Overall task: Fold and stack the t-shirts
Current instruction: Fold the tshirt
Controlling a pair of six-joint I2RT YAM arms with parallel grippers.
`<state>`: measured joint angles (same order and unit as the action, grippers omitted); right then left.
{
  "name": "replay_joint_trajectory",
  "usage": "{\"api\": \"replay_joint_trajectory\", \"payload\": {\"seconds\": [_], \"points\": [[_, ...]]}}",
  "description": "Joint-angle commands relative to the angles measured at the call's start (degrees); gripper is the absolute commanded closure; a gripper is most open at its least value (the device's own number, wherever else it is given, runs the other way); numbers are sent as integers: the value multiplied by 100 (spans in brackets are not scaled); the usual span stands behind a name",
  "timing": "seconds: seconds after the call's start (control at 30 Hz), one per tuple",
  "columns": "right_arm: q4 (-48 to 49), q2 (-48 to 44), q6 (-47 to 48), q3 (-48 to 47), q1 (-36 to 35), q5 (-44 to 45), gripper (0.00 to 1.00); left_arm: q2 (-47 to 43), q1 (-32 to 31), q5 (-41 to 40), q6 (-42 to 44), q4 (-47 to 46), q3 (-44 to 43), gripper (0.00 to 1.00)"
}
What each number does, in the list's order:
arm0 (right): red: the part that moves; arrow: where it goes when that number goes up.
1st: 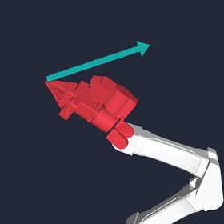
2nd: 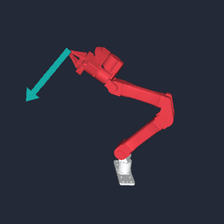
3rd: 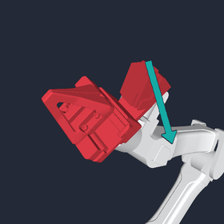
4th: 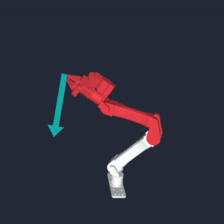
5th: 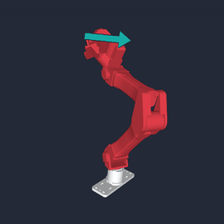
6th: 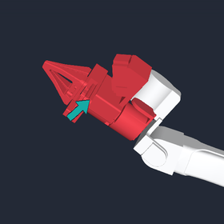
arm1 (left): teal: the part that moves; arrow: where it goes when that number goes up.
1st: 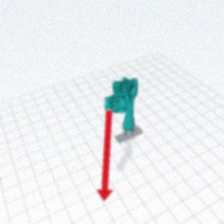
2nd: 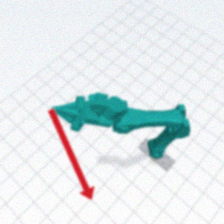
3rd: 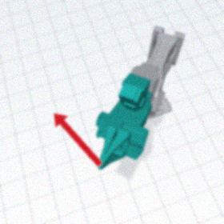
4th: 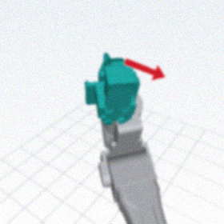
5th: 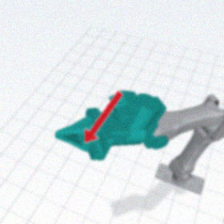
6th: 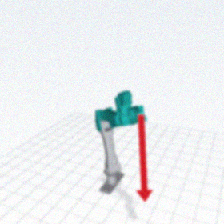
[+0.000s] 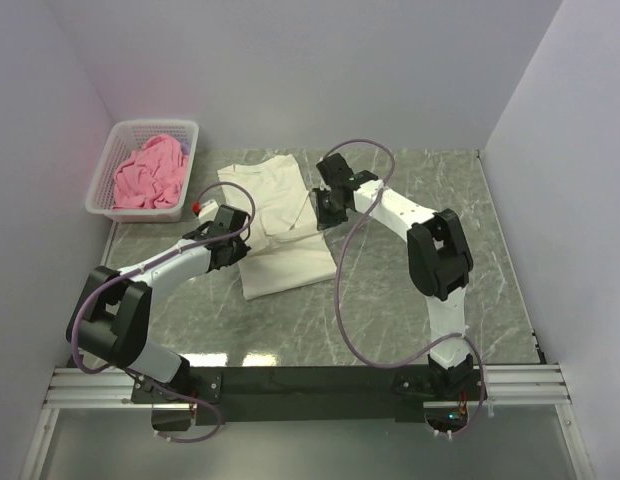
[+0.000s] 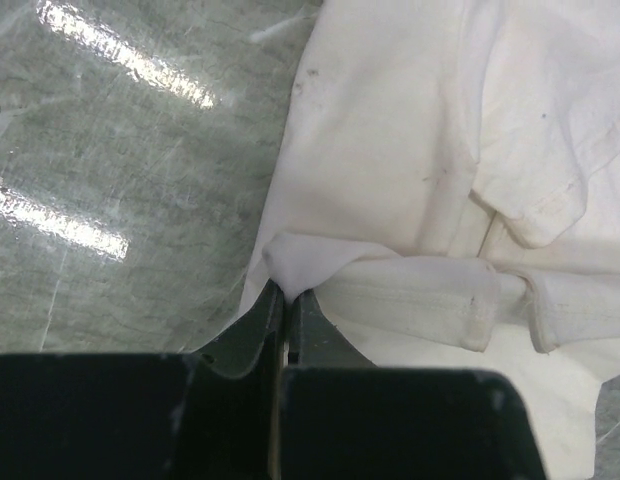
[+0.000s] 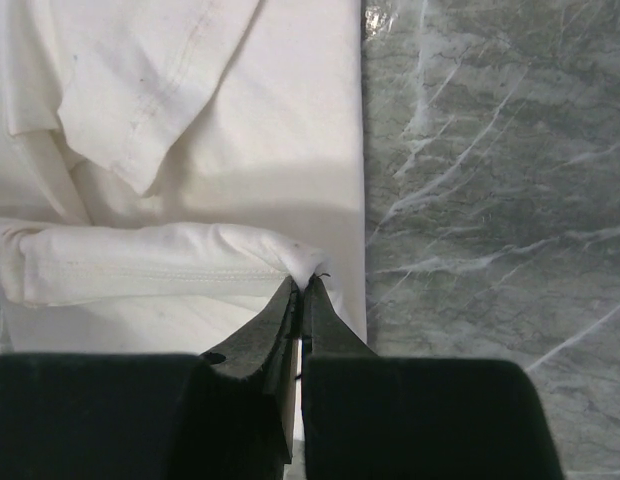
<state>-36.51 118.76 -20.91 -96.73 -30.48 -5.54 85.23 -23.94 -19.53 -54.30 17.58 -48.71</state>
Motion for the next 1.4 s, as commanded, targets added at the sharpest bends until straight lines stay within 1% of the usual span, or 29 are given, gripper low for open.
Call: {"api": "replay_joint_trajectory", "payload": {"seconds": [0.0,0.17,0.4,0.6,0.73,0.77,0.83,0.87,0.93,0.97,1.0,1.03,1.07,1.1,1.17,1.2,1.27,1.37], "points": [[83,68,87,-285,174,378,100,20,101,-455,16,114,54,99],[135,139,34,-198,235,422,100,204,118,-367,95,-1,20,99],[320,-2,-106,31,271,414,100,160,118,-376,95,-97,81,99],[294,191,-203,-83,271,457,100,266,118,-482,87,-45,89,98],[416,200,-326,-13,279,405,98,301,118,-482,95,-158,151,94],[426,209,-335,-13,271,396,95,336,118,-473,95,-167,151,93],[408,270,-370,-56,271,405,93,371,127,-464,130,-194,142,86],[391,288,-370,-74,271,405,90,398,118,-473,131,-194,107,84],[330,332,-414,-153,271,361,85,407,118,-482,183,-203,81,76],[277,332,-414,-197,271,361,76,398,118,-482,201,-168,37,72],[241,262,-414,-232,279,352,72,372,118,-508,218,-124,19,63],[258,192,-414,-206,288,352,69,267,118,-508,245,-89,-7,59],[293,96,-423,-171,271,352,63,179,118,-517,254,-45,-25,53],[337,-114,-432,-49,279,352,61,82,118,-526,262,16,-33,37],[469,-352,-449,101,279,343,59,-269,109,-578,210,139,-42,25],[522,-606,-467,302,271,343,59,-392,101,-570,184,236,-34,17],[759,-845,-458,531,253,221,59,-717,57,-500,166,324,-16,14],[917,-1153,-423,926,139,45,60,-990,-154,-464,96,561,2,16]]}}
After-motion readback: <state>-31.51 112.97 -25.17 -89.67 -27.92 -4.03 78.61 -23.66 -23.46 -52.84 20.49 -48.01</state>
